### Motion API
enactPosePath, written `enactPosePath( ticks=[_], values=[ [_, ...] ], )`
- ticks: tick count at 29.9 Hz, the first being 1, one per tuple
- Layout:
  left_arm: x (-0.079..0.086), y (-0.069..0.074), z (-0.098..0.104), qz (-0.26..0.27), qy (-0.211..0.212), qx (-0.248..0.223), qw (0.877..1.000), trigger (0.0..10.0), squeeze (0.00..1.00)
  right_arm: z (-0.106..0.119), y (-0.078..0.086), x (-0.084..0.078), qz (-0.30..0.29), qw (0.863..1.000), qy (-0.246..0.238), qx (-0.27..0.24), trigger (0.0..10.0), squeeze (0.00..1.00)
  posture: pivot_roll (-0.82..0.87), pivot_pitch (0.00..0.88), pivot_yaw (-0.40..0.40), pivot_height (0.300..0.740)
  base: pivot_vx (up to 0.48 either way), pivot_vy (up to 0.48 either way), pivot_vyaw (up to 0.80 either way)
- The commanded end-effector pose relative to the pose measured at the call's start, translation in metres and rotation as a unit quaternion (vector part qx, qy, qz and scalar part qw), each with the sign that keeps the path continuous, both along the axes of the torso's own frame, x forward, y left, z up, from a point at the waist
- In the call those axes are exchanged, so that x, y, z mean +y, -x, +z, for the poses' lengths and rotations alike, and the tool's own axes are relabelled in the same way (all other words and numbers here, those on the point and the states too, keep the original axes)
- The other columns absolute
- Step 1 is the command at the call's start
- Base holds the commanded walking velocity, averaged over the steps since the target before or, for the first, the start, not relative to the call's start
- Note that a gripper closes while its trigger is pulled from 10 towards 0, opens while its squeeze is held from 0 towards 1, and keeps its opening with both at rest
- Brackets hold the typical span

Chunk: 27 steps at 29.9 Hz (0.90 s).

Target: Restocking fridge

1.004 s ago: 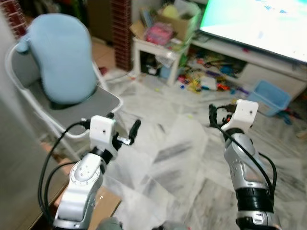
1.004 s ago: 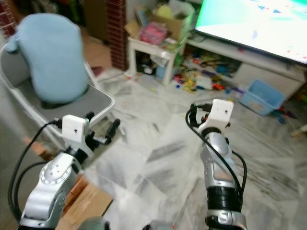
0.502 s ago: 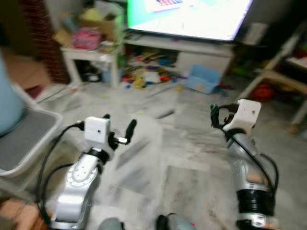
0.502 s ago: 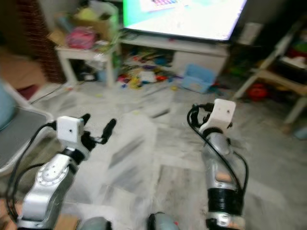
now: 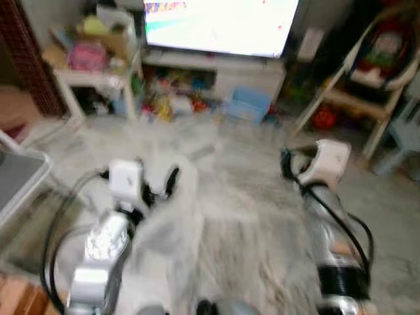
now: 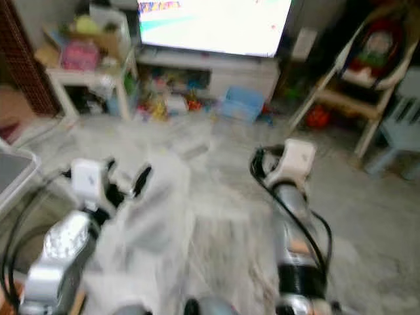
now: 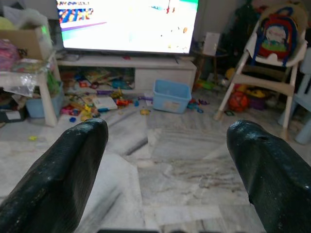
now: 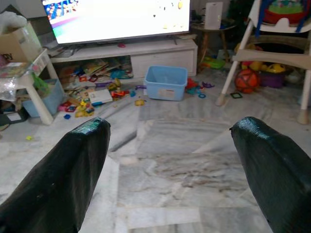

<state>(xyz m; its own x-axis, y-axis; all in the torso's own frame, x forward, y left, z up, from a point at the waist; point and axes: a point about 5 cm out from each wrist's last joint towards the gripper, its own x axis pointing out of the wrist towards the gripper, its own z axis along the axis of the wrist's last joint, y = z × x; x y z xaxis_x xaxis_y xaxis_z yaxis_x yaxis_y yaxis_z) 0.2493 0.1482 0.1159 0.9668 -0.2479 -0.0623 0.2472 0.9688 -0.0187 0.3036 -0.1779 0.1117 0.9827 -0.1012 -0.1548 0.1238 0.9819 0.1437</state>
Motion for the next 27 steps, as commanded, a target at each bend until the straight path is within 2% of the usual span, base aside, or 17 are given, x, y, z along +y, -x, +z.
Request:
enactPosePath(
  ticks=[1,9,13,16,17,18,21,22,24,25,27],
  values=[
    [-0.005,0.000,0.001,-0.006,0.000,-0.002,1.000,10.0,0.00,0.007,-0.001,-0.003,-0.002,1.000,0.004,-0.012,10.0,0.00,0.06,0.000,-0.073,0.740,0.000,-0.285,0.00],
    [-0.002,0.000,0.000,-0.005,-0.008,-0.003,1.000,10.0,0.00,0.008,0.004,-0.004,0.001,1.000,0.011,-0.020,10.0,0.00,0.05,0.000,-0.053,0.740,0.000,-0.279,0.00],
    [0.000,0.000,0.001,-0.003,-0.011,-0.004,1.000,10.0,0.00,0.008,0.009,-0.004,0.005,0.999,0.018,-0.028,10.0,0.00,0.05,0.000,-0.048,0.740,0.000,0.000,0.00],
    [0.007,0.000,0.001,0.019,-0.021,-0.010,1.000,10.0,0.00,0.011,0.013,-0.003,0.022,0.998,0.041,-0.044,10.0,0.00,0.04,0.000,-0.036,0.740,0.000,0.000,0.00],
    [0.015,0.001,0.002,0.044,-0.026,-0.014,0.999,10.0,0.00,0.012,0.017,-0.002,0.028,0.997,0.048,-0.052,10.0,0.00,0.03,0.000,-0.015,0.740,0.000,0.000,0.00],
    [0.033,0.005,0.002,0.100,-0.038,-0.021,0.994,10.0,0.00,0.010,0.027,-0.003,0.028,0.997,0.050,-0.055,10.0,0.00,0.03,0.000,-0.008,0.740,0.000,0.000,0.00],
    [0.050,0.010,0.004,0.147,-0.063,-0.030,0.987,10.0,0.00,0.007,0.035,-0.007,0.022,0.997,0.057,-0.053,10.0,0.00,0.04,0.000,0.000,0.740,0.000,0.000,0.00],
    [0.058,0.013,0.005,0.162,-0.074,-0.033,0.984,10.0,0.00,0.011,0.039,-0.008,0.027,0.995,0.079,-0.063,10.0,0.00,0.04,0.000,0.000,0.740,0.000,0.000,0.00],
    [0.061,0.015,0.005,0.168,-0.075,-0.034,0.982,10.0,0.00,0.015,0.041,-0.009,0.030,0.993,0.094,-0.070,10.0,0.00,0.04,0.000,0.001,0.740,0.000,0.000,0.00],
    [0.063,0.016,0.006,0.174,-0.079,-0.037,0.981,10.0,0.00,0.023,0.040,-0.009,0.040,0.988,0.124,-0.088,10.0,0.00,0.03,0.000,0.004,0.740,0.000,0.000,0.00],
    [0.061,0.015,0.008,0.174,-0.079,-0.042,0.981,10.0,0.00,0.029,0.038,-0.011,0.041,0.985,0.137,-0.098,10.0,0.00,0.01,0.005,0.002,0.740,0.000,0.000,0.00]
  ],
)
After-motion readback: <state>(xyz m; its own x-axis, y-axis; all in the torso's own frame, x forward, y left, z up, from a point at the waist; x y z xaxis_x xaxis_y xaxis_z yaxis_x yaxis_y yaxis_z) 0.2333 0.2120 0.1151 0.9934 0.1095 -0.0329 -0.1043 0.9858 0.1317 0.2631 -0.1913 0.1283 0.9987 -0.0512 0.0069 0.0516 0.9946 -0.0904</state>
